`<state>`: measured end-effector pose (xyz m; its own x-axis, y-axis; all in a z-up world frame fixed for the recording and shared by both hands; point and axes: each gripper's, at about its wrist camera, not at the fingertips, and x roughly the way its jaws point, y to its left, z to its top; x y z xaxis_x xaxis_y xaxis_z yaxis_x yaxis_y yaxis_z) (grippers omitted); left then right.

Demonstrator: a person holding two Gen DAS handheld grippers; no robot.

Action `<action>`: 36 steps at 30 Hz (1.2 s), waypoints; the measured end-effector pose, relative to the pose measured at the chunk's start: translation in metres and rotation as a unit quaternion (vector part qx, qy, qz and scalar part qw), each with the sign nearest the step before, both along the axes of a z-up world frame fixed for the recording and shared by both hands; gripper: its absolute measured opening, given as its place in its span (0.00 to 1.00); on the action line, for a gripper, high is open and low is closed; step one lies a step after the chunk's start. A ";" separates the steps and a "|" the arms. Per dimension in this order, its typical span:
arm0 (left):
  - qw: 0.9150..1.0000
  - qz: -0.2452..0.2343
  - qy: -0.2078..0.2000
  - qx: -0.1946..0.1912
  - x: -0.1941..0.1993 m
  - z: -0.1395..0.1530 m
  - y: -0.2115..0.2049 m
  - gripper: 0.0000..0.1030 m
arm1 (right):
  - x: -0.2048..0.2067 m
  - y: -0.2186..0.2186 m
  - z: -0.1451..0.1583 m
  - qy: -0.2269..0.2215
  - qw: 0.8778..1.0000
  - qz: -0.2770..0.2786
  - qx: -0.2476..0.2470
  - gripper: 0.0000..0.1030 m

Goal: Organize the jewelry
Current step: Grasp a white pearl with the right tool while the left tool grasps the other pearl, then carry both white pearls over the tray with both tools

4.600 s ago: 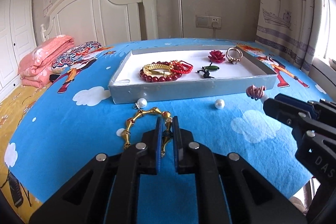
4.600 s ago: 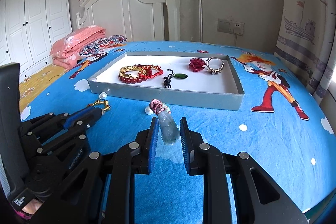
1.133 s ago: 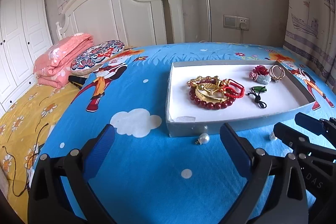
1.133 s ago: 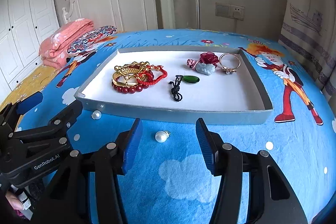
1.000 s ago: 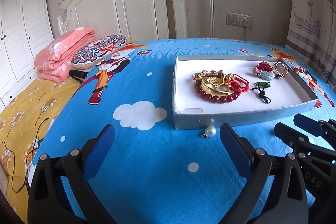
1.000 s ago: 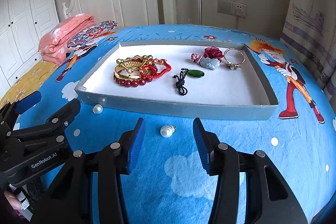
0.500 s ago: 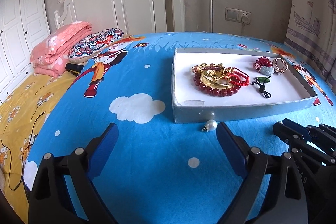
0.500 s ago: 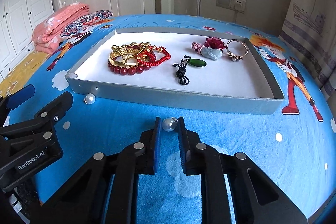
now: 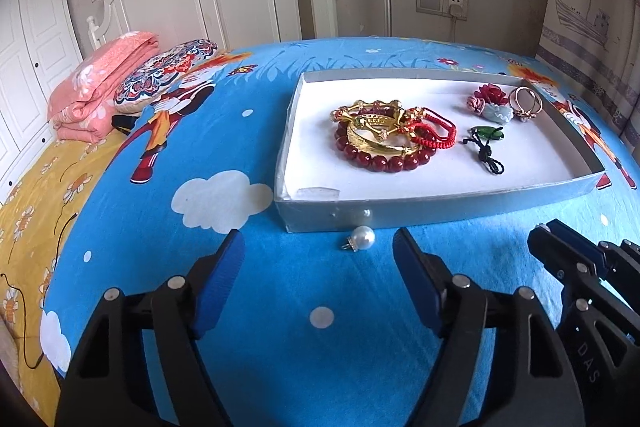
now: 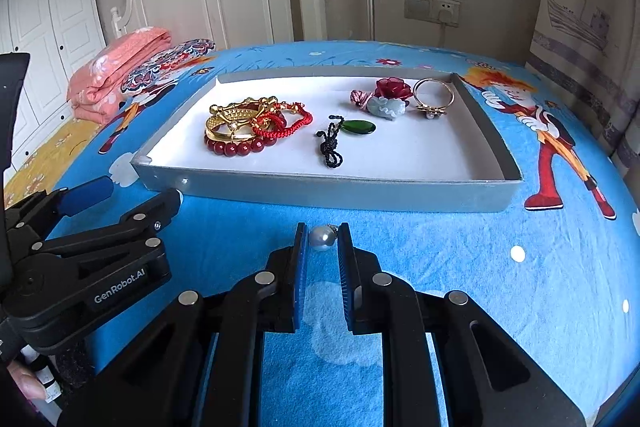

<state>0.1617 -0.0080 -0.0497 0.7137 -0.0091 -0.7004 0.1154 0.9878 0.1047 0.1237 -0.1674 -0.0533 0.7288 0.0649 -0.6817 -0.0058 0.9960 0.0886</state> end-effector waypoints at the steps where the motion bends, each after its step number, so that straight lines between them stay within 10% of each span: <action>1: 1.000 -0.002 0.005 0.004 0.003 -0.001 -0.002 0.66 | -0.001 -0.001 0.001 -0.002 1.000 0.000 0.002 0.15; 8: 0.999 -0.005 0.029 0.012 0.013 -0.010 -0.008 0.48 | -0.005 -0.003 0.002 -0.006 1.000 0.008 0.008 0.15; 12: 0.999 -0.022 0.022 0.022 0.010 -0.011 -0.015 0.17 | -0.007 -0.001 0.002 -0.009 1.000 0.013 0.005 0.15; 36: 0.998 0.033 -0.046 -0.020 -0.057 -0.005 0.010 0.14 | -0.022 0.015 -0.001 -0.022 0.999 0.042 -0.015 0.15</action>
<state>0.1052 0.0017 -0.0547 0.7744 0.0137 -0.6326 0.0415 0.9965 0.0724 0.1017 -0.1526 -0.0547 0.7507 0.1067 -0.6520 -0.0930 0.9941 0.0556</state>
